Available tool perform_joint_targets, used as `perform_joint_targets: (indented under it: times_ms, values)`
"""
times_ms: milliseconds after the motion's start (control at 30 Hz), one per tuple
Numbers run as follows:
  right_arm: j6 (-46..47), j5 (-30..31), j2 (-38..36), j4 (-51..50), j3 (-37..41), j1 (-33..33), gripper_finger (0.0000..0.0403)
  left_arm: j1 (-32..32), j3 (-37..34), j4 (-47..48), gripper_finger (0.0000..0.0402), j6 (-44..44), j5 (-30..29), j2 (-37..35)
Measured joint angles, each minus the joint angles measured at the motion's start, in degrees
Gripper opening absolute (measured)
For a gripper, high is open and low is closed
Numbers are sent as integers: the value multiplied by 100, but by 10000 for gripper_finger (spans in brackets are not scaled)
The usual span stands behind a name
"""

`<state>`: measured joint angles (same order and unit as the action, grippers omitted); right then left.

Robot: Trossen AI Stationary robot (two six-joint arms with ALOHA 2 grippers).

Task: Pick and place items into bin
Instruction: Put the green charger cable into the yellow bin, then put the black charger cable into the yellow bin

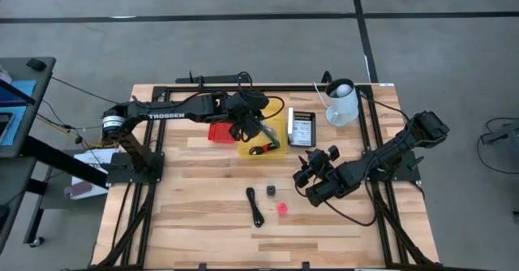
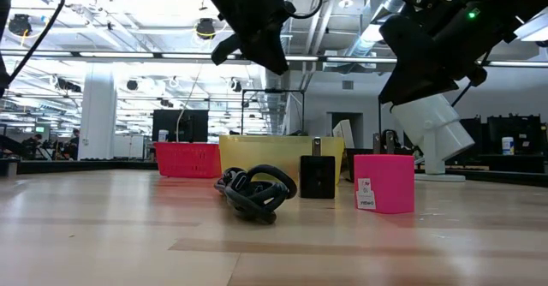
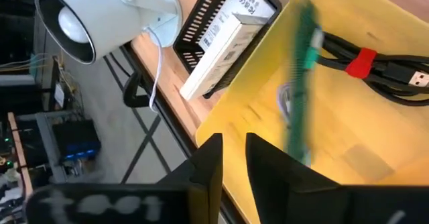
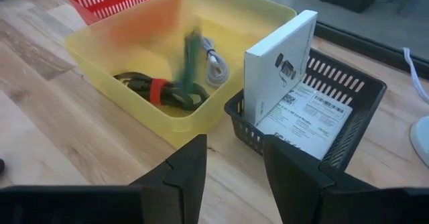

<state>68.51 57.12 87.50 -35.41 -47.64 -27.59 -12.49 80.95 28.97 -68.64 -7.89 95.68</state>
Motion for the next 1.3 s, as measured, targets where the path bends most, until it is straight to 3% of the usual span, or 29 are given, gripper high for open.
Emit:
perform_joint_targets:
  times_ms: [433, 733, 967, 1133, 1300]
  values:
    - [0, -2, 2, 13, 0, 0, 140, 46, -2, 648, 64, 30, 668, 0]
    - [2, -4, 2, 13, 2, 0, 139, 625, -16, 1602, 64, -85, 1105, 2]
    - [4, -4, 2, 37, 2, 0, 141, 1373, -549, 1577, 74, -66, 1047, 2]
    - [4, -7, 2, 39, 2, -2, 138, 1938, -1021, 1198, 109, 80, 639, 9]
    - [4, -7, 2, 39, 2, -1, 141, 2346, -1455, 572, 139, 44, 613, 9]
